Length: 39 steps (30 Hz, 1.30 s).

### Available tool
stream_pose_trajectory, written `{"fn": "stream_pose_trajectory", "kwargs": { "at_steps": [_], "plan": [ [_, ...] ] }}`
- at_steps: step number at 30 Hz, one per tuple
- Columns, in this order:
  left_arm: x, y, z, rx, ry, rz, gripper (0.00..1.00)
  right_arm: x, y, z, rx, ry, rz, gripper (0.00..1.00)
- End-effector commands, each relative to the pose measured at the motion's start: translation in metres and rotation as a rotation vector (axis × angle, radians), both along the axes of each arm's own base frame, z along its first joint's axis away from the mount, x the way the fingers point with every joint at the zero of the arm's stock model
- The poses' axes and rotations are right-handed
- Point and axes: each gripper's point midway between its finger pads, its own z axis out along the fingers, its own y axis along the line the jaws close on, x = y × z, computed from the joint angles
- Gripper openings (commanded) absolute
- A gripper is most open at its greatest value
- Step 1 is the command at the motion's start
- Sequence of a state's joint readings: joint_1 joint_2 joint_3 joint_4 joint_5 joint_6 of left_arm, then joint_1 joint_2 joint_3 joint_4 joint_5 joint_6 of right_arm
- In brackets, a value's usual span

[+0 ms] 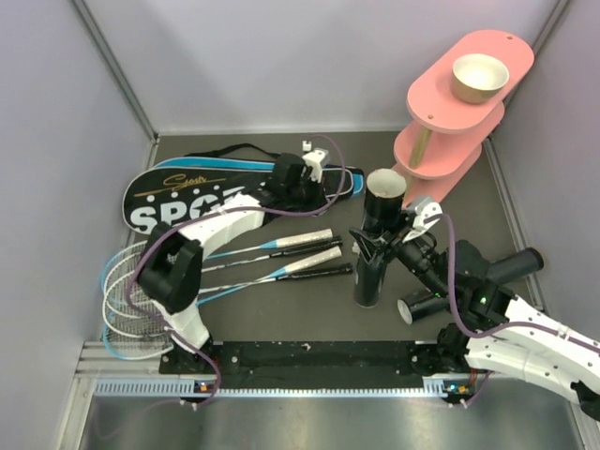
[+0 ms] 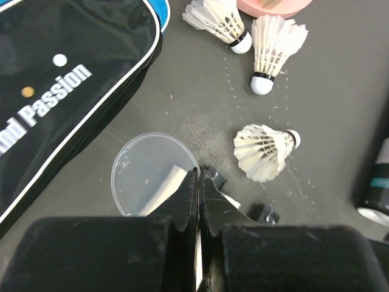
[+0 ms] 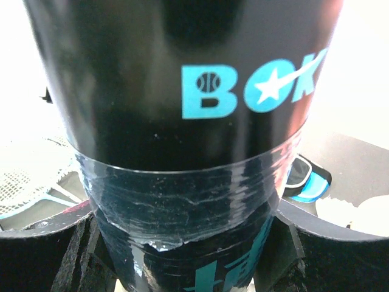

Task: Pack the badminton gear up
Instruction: Place the lid at the center of the board, then adjust the shuttle tube.

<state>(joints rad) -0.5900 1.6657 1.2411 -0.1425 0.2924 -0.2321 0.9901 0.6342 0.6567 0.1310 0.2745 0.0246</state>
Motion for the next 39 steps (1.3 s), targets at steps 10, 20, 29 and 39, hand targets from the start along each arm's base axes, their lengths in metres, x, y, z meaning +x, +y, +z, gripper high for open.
{"fn": "stream_pose_trajectory", "kwargs": {
  "at_steps": [10, 20, 29, 39],
  "plan": [
    [0.039, -0.07, -0.028, -0.025, -0.005, 0.005, 0.32, -0.007, -0.017, 0.039, 0.095, -0.034, -0.018, 0.42],
    [-0.016, 0.007, 0.103, -0.35, -0.121, 0.027, 0.83, 0.008, -0.005, 0.007, 0.13, 0.142, -0.067, 0.43],
    [-0.171, 0.005, 0.147, -0.497, -0.428, -0.374, 0.97, 0.043, 0.021, 0.025, 0.453, 0.375, -0.179, 0.38],
    [-0.161, 0.001, 0.132, -0.396, -0.463, -0.286, 0.97, 0.048, 0.052, 0.023, 0.579, 0.579, -0.164, 0.29]
  ]
}}
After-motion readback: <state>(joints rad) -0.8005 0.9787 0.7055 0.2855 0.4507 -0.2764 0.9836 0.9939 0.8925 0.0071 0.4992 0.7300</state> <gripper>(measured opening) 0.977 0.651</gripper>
